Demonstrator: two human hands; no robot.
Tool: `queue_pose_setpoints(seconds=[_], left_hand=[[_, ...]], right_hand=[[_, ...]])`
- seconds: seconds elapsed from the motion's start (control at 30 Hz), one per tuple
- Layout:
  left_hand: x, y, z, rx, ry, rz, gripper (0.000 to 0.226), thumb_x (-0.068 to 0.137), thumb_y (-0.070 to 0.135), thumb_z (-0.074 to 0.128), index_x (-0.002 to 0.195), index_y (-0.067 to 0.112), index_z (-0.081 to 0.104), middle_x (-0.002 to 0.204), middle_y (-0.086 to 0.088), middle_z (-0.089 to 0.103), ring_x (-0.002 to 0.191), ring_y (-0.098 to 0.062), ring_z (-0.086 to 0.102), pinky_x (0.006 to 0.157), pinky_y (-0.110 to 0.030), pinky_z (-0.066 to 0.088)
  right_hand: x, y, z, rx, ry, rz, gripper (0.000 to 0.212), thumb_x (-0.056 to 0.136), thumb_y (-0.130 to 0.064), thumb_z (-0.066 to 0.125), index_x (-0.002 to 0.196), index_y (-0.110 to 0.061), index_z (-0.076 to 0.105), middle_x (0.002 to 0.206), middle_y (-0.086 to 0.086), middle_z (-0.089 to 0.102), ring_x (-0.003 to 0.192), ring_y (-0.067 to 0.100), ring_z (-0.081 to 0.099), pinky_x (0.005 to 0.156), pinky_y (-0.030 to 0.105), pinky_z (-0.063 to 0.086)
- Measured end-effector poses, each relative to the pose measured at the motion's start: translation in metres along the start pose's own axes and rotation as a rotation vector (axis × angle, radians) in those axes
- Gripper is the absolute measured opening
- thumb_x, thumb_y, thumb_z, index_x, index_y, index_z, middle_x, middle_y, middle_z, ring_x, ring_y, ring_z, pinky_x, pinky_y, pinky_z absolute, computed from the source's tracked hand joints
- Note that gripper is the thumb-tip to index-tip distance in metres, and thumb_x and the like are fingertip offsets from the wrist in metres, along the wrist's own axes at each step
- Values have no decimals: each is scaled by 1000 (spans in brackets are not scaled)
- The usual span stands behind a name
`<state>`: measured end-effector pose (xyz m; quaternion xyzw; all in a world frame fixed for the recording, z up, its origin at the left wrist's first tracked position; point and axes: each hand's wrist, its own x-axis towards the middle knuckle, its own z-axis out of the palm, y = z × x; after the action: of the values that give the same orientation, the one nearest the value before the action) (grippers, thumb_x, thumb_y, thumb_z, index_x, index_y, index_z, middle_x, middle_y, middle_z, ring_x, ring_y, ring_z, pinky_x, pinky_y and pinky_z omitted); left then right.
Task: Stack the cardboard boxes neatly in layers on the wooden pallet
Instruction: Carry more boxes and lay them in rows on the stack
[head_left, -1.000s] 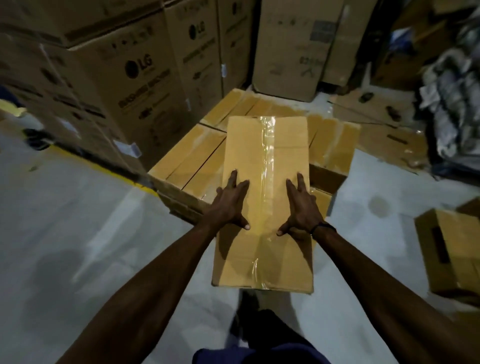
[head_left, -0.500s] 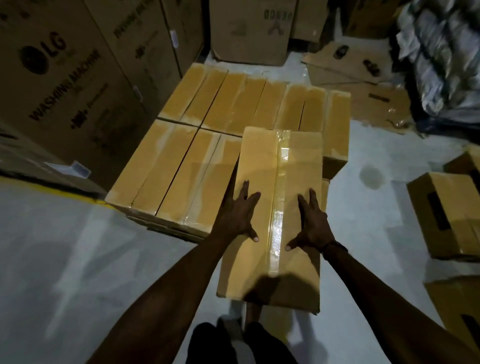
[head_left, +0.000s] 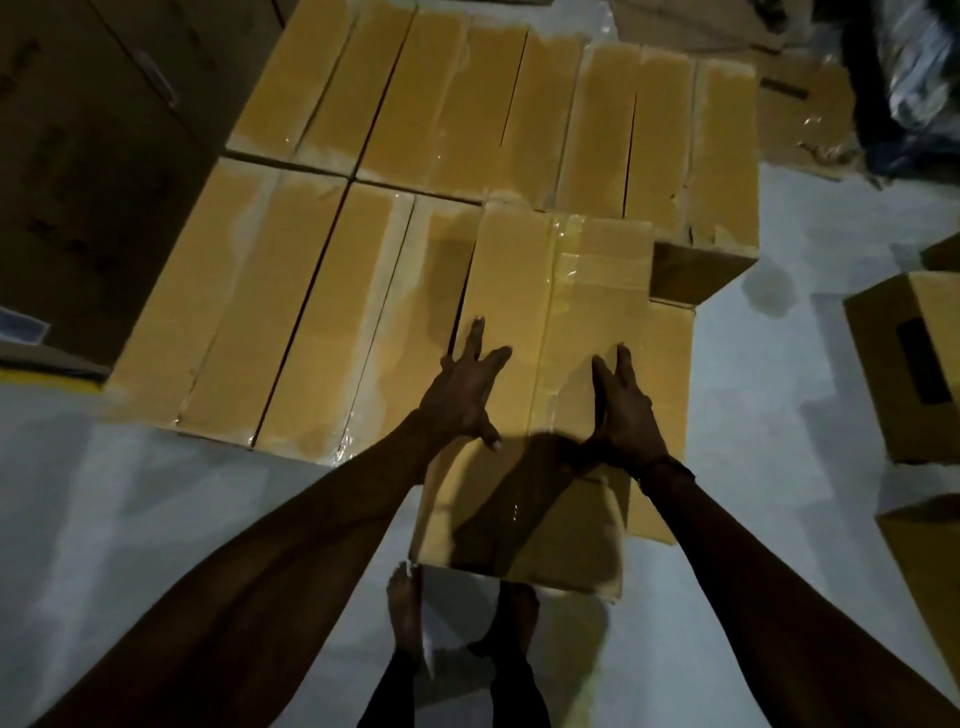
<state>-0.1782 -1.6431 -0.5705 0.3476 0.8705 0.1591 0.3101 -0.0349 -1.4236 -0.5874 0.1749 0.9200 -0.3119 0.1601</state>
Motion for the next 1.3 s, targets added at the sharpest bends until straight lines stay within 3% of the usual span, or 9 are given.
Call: queue_pose_setpoints(seconds=[0.17, 0.37, 0.47, 0.6, 0.73, 0.87, 0.93, 1.1, 1.3], left_hand=[[30, -38, 16, 13, 8, -7, 146, 42, 42, 103, 162, 27, 21, 165, -5, -33, 146, -61, 11, 110, -68, 37], [50, -60, 31, 17, 58, 7, 137, 45, 40, 103, 159, 29, 27, 163, -6, -37, 149, -54, 7, 107, -61, 44], [56, -68, 41, 31, 77, 16, 135, 46, 39, 103, 158, 29, 29, 163, -9, -36, 148, -53, 12, 107, -58, 45], [62, -78, 51, 89, 101, 12, 124, 49, 40, 102, 153, 26, 35, 165, -13, -29, 148, -47, 20, 108, -57, 45], [65, -93, 57, 186, 65, -17, 122, 53, 45, 99, 154, 21, 34, 168, -19, -14, 151, -47, 8, 113, -58, 40], [63, -107, 62, 242, 81, 16, 121, 57, 57, 93, 156, 18, 34, 168, -20, 3, 149, -41, 10, 117, -54, 33], [61, -111, 64, 236, 94, 41, 121, 60, 59, 91, 158, 19, 32, 169, -19, 2, 149, -41, 10, 118, -53, 30], [46, -121, 79, 242, 117, 69, 103, 82, 59, 76, 162, 21, 24, 171, -13, -2, 155, -37, 3, 120, -60, 23], [0, -135, 114, 164, 166, 64, 77, 101, 56, 52, 164, 25, 19, 171, -7, -10, 157, -32, -9, 124, -55, 5]], right_hand=[[34, 11, 32, -1, 37, -11, 155, 44, -58, 95, 164, -19, 6, 171, 9, -14, 144, 49, 34, 113, 70, 32], [60, 26, 52, 8, 68, -21, 158, 36, -80, 76, 164, -14, 9, 171, 8, -14, 148, 47, 27, 112, 68, 35], [67, 37, 63, 12, 94, -40, 155, 40, -75, 81, 164, -13, 11, 171, 7, -14, 149, 44, 25, 110, 65, 39], [76, 47, 74, 9, 77, -41, 154, 45, -55, 97, 164, -12, 9, 170, 9, -16, 152, 43, 19, 116, 66, 31], [87, 56, 86, 12, 43, -38, 154, 46, -49, 100, 164, -12, 9, 170, 8, -17, 153, 43, 16, 118, 65, 29], [98, 61, 89, 12, 7, -19, 159, 39, -72, 88, 164, -13, 8, 170, 7, -19, 153, 43, 17, 119, 63, 28], [98, 66, 90, 17, -2, -32, 158, 43, -67, 93, 165, -15, 7, 169, 7, -20, 154, 43, 14, 120, 63, 24], [80, 68, 94, 24, 24, -50, 141, 54, -53, 95, 164, -19, 14, 170, 5, -17, 156, 35, 11, 123, 51, 25], [21, 57, 134, -7, 129, -15, 105, 84, -56, 76, 164, -19, 18, 172, 5, -7, 156, 31, 13, 122, 56, 24]])
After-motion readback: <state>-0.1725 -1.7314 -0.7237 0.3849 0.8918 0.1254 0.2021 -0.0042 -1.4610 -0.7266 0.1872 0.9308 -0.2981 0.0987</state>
